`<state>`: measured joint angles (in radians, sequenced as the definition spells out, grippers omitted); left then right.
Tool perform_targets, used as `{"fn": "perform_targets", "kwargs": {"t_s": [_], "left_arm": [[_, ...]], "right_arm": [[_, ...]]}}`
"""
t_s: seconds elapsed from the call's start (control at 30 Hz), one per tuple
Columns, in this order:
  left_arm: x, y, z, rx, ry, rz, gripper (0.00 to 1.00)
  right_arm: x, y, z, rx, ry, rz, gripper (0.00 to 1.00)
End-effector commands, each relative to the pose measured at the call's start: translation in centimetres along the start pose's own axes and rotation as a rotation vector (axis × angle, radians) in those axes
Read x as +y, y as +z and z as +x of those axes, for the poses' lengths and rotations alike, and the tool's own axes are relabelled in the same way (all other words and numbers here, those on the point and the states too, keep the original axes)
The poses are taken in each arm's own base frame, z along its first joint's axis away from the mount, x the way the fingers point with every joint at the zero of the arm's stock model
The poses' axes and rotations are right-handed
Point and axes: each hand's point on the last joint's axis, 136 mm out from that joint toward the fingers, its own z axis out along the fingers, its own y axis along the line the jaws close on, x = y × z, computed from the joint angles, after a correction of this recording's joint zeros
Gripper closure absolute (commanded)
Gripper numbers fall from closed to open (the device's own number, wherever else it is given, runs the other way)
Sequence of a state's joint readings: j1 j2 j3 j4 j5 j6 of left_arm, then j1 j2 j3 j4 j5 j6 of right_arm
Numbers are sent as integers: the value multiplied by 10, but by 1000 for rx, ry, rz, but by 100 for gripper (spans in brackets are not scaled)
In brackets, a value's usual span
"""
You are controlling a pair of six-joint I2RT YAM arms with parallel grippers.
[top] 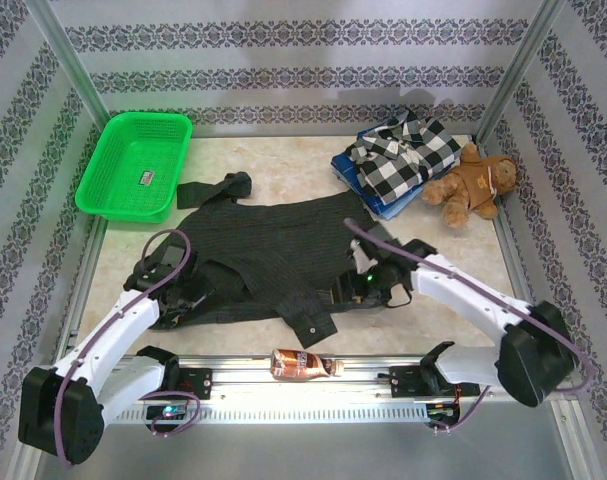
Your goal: Fold and stack the long sleeve shirts
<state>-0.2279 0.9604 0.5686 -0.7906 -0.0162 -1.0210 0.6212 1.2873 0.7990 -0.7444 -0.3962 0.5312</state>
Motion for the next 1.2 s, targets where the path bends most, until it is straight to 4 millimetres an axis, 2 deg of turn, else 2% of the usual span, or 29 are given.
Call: {"fn": "perform_targets", "kwargs": {"t_s": [0.0, 0.1, 0.33, 0.43, 0.63, 0.7, 0.8, 0.87, 0.93, 1.17], "left_arm": [[-12, -12, -11, -30, 8, 72, 0], [-19, -25, -19, -77, 9, 125, 0], [-35, -58, -37, -182, 22, 248, 0], [-34, -72, -44, -228, 29, 259, 0], [-30, -88, -50, -267, 41, 250, 0], [-28, -90, -51, -277, 43, 245, 0], [-26, -91, -51, -283, 37, 240, 0], [-25, -90, -50, -281, 37, 239, 0], [-24, -89, -49, -280, 39, 236, 0], [-21, -88, -49, -282, 38, 229, 0]], "right_arm": [[9, 25, 16, 97, 2, -45, 37], [15, 37, 17, 121, -38, -33, 36], [12, 58, 19, 176, -75, 14, 38], [11, 66, 20, 193, -96, 41, 38], [20, 76, 17, 214, -138, 68, 40], [21, 81, 18, 230, -145, 87, 43], [14, 88, 22, 263, -140, 132, 54], [13, 89, 22, 270, -143, 149, 61], [17, 85, 21, 267, -155, 144, 62], [23, 64, 28, 257, -186, 118, 49]]}}
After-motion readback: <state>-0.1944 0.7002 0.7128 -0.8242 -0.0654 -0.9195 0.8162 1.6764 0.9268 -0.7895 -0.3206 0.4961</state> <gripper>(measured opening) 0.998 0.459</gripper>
